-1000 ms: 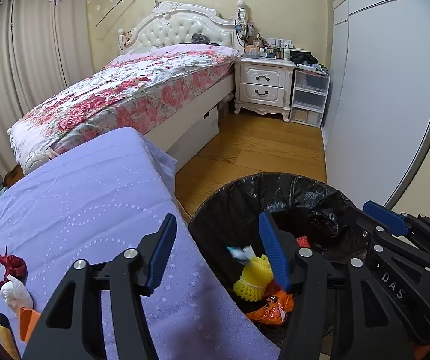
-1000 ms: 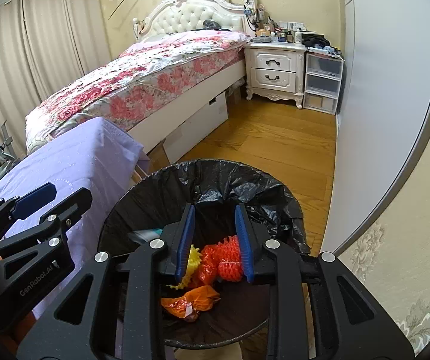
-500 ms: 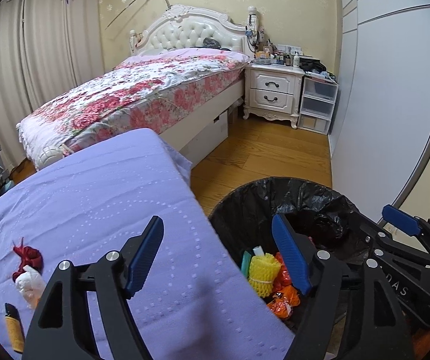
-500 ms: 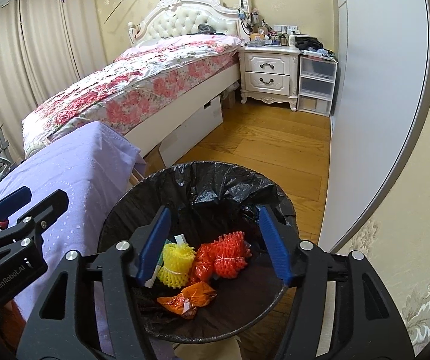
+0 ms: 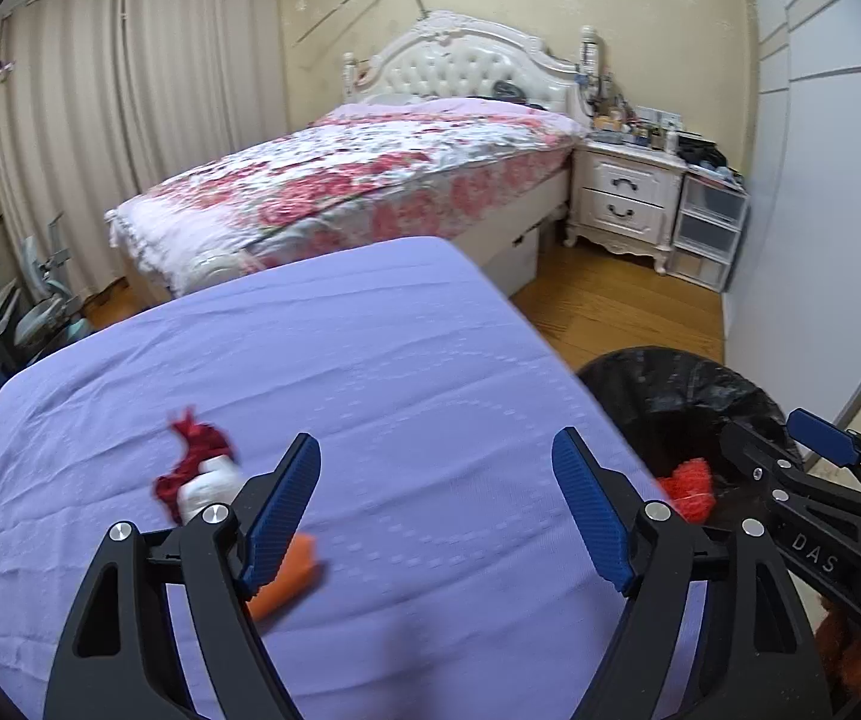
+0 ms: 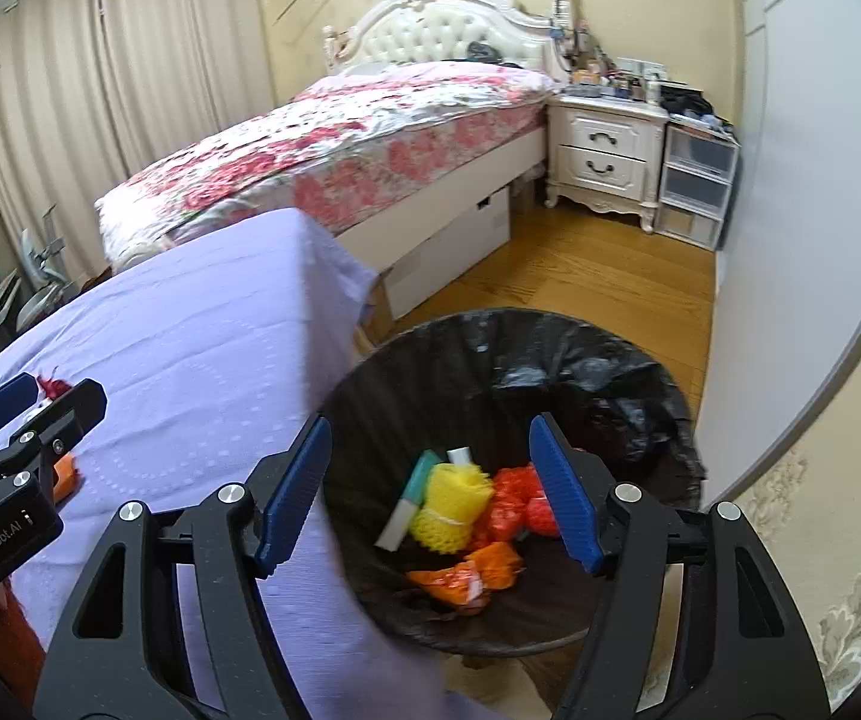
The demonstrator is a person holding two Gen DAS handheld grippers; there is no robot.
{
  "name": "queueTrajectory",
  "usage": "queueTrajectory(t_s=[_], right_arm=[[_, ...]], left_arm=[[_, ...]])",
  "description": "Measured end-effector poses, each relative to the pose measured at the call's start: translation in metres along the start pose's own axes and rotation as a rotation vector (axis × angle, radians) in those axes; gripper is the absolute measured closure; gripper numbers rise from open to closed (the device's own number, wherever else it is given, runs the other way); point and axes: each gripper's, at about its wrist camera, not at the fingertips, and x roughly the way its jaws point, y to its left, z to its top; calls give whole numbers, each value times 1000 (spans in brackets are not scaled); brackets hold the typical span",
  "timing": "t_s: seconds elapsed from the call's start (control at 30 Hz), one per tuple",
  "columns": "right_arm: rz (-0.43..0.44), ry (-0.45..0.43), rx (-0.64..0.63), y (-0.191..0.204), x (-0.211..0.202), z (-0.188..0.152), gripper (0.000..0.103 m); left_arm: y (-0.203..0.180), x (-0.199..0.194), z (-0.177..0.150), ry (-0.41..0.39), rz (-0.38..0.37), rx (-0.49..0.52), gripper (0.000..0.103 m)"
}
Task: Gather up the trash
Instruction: 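Return both tools to the table toward the remaining items, then grasp the brown bottle with the left tool while the right tool grasps the orange paper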
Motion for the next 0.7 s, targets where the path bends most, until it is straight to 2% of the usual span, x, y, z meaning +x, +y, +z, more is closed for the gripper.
queueTrajectory(t_s=[0.4, 0.57, 0.7], right_arm=[[144, 45, -142, 94, -2, -12, 35], [183, 57, -193, 126, -4, -20, 35], [200, 66, -236, 147, -6, -26, 35]], left_arm=[[102, -21, -40, 57, 196, -152, 26], [130, -16, -59, 114, 219, -205, 26], [143, -7, -66, 174, 191, -233, 26]])
